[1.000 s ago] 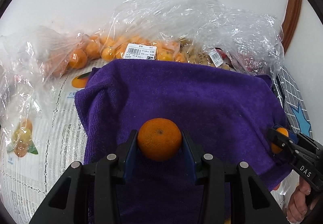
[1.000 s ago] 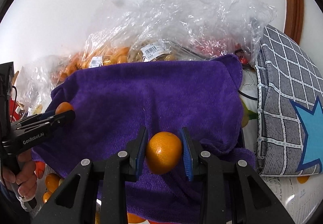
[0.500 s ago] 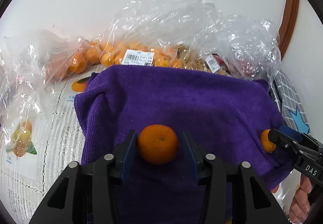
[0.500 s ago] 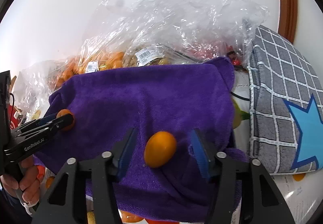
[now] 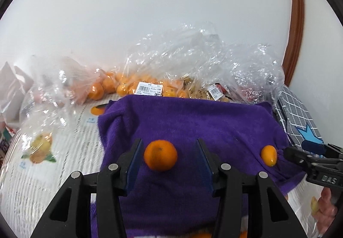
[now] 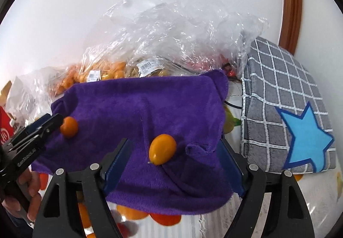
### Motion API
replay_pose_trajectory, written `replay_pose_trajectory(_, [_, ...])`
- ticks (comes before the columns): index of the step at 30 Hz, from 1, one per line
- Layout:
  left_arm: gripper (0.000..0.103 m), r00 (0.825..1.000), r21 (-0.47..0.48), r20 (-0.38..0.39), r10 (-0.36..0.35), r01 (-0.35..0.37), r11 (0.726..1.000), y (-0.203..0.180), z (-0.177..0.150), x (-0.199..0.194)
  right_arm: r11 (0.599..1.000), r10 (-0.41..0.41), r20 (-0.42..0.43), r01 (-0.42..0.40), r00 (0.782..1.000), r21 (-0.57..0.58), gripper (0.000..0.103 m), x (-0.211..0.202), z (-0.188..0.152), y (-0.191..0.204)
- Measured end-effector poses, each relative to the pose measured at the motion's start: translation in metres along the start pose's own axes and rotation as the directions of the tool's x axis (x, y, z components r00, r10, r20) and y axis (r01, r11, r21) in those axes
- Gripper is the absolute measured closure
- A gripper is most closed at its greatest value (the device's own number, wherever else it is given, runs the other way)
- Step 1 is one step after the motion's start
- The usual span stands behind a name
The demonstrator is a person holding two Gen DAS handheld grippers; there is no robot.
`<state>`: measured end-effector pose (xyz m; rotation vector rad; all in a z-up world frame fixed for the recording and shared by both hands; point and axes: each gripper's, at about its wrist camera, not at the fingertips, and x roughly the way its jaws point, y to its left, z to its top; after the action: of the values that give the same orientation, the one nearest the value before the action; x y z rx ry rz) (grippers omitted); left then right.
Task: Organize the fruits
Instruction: 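Open the left gripper over the towel while the right gripper releases its orange there, then move the right gripper back to the loose fruit and grasp an orange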
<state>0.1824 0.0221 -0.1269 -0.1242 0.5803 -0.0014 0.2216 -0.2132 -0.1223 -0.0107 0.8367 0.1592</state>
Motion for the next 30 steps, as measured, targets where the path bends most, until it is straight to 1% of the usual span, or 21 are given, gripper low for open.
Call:
replay_pose_trajectory(2, [0.056,1.0,-0.017,0.007,-0.007,0.008,1.0,0.005,-0.006,-0.008,0.999,-0.031,-0.062,0.03,0.998,-0.015,0.024,0.001,-0.002,0.001])
replay_pose_trajectory(3, [0.056,1.0,-0.026,0.0,-0.016,0.016,1.0,0.008,-0.009,-0.012,1.0,-0.014,-0.075,0.014,0.997,-0.005,0.026,-0.002,-0.005,0.0])
replay_pose_trajectory(5, [0.056,0.999,-0.039,0.006,-0.032,0.033,0.999,0.014,-0.013,-0.02,1.0,0.013,-0.038,-0.012,0.999,0.023,0.026,-0.016,-0.013,-0.005])
replay_pose_trajectory(8, [0.056,0.998,-0.052,0.049,-0.036,0.038,0.998,0.022,-0.018,-0.038,1.0,0.005,0.039,-0.006,0.999,0.024,0.026,-0.044,-0.025,-0.006])
replay_pose_trajectory(11, [0.056,0.998,-0.077,0.054,-0.044,0.048,0.996,0.03,-0.024,-0.049,0.999,0.031,0.071,-0.034,0.997,0.041,0.026,-0.063,-0.037,-0.007])
replay_pose_trajectory(13, [0.056,0.998,-0.095,0.044,-0.042,0.046,0.994,0.035,-0.029,-0.052,0.997,0.05,0.072,-0.054,0.996,0.062,0.026,-0.072,-0.046,-0.007])
replay_pose_trajectory(16, [0.056,0.998,-0.11,0.031,-0.054,0.057,0.992,0.041,-0.038,-0.059,0.995,0.023,0.059,-0.028,0.998,0.091,0.026,-0.083,-0.064,-0.006])
replay_pose_trajectory(19, [0.056,0.998,-0.09,0.008,-0.067,0.067,0.994,0.044,-0.046,-0.063,0.998,0.027,0.029,-0.028,0.999,0.052,0.026,-0.087,-0.081,0.002])
replay_pose_trajectory(21, [0.056,0.997,-0.09,-0.014,-0.074,0.073,0.993,0.047,-0.052,-0.064,1.0,0.006,0.028,-0.007,1.0,0.02,0.027,-0.091,-0.095,0.011])
replay_pose_trajectory(23, [0.056,0.995,-0.106,-0.029,-0.091,0.088,0.99,0.05,-0.056,-0.065,1.0,-0.012,0.031,0.011,0.999,0.012,0.03,-0.094,-0.106,0.017])
replay_pose_trajectory(27, [0.056,0.994,-0.113,-0.045,-0.097,0.091,0.989,0.054,-0.062,-0.069,0.997,-0.032,0.061,0.028,0.998,0.074,0.03,-0.101,-0.124,0.021])
replay_pose_trajectory(29, [0.056,0.994,-0.128,-0.055,-0.098,0.091,0.988,0.057,-0.064,-0.069,0.996,-0.018,0.054,0.013,0.998,0.089,0.032,-0.101,-0.127,0.024])
replay_pose_trajectory(30, [0.056,0.993,-0.141,-0.059,-0.099,0.09,0.986,0.06,-0.065,-0.069,0.996,0.01,0.045,-0.014,0.999,0.089,0.037,-0.1,-0.129,0.027])
